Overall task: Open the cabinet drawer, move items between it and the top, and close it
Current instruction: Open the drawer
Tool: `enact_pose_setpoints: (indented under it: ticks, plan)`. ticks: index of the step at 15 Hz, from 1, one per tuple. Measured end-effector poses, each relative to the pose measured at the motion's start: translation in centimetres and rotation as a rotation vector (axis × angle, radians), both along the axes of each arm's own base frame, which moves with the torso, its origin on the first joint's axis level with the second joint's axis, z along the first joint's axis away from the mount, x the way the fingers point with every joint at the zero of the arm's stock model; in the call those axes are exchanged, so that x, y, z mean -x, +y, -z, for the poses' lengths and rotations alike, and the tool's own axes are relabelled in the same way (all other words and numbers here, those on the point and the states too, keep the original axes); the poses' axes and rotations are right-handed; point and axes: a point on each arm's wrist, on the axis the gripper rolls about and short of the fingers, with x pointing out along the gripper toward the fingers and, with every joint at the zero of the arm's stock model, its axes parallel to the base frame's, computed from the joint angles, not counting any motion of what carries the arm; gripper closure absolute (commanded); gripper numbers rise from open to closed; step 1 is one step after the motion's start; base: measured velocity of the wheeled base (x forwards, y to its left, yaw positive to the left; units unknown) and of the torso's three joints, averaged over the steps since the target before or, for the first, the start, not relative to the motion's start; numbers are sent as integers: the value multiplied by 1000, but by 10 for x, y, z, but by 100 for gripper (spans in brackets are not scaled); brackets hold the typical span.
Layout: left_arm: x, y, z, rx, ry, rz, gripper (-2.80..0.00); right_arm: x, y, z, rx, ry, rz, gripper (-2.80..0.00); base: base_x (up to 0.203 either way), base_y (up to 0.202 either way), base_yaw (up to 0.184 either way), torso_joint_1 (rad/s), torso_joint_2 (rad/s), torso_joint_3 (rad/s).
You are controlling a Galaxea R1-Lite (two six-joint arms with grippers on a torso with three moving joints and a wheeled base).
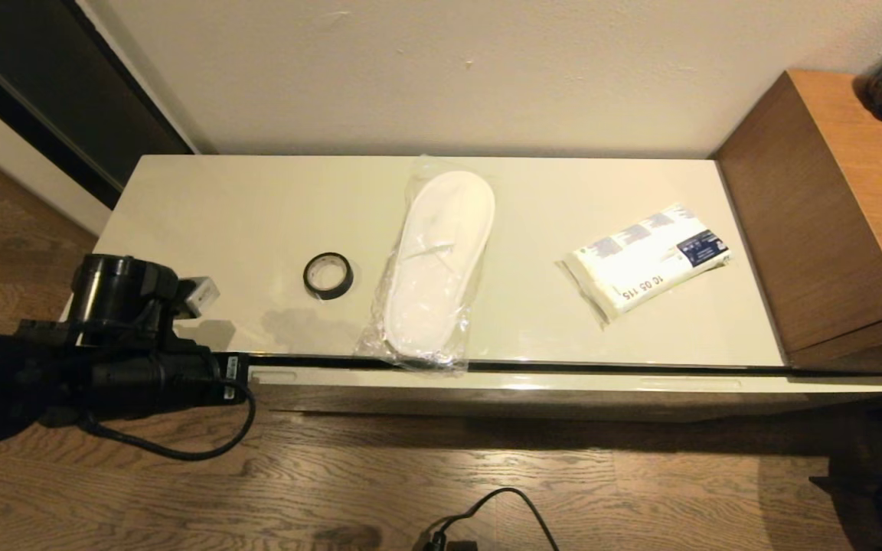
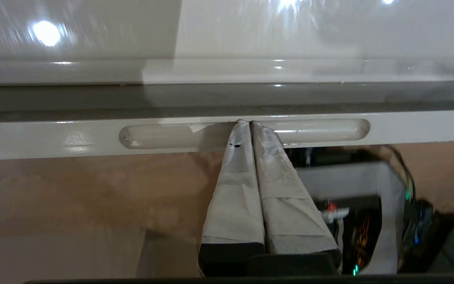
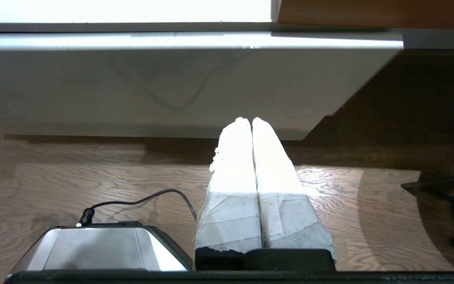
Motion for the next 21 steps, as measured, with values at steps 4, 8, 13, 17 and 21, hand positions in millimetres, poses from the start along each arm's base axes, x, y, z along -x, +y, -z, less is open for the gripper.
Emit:
enact_pose_setpoints:
  ticks: [4,8,13,17,21]
  plan:
    - [51,7,24,-30,180,12,0,0,0,0,0,0,0,0,0,0,0,0,0,0]
    - [79,8,3,-28,117,38,0,0,0,0,0,-1,0,0,0,0,0,0,0,0]
    - [137,13,-27,14,22,68,0,0,0,0,0,0,0,0,0,0,0,0,0,0]
    - [163,18,-42,9,-100,59,0,0,0,0,0,0,1,0,0,0,0,0,0,0]
    - [179,21,-57,-24,-215,73,0,0,0,0,0,0,0,0,0,0,0,0,0,0]
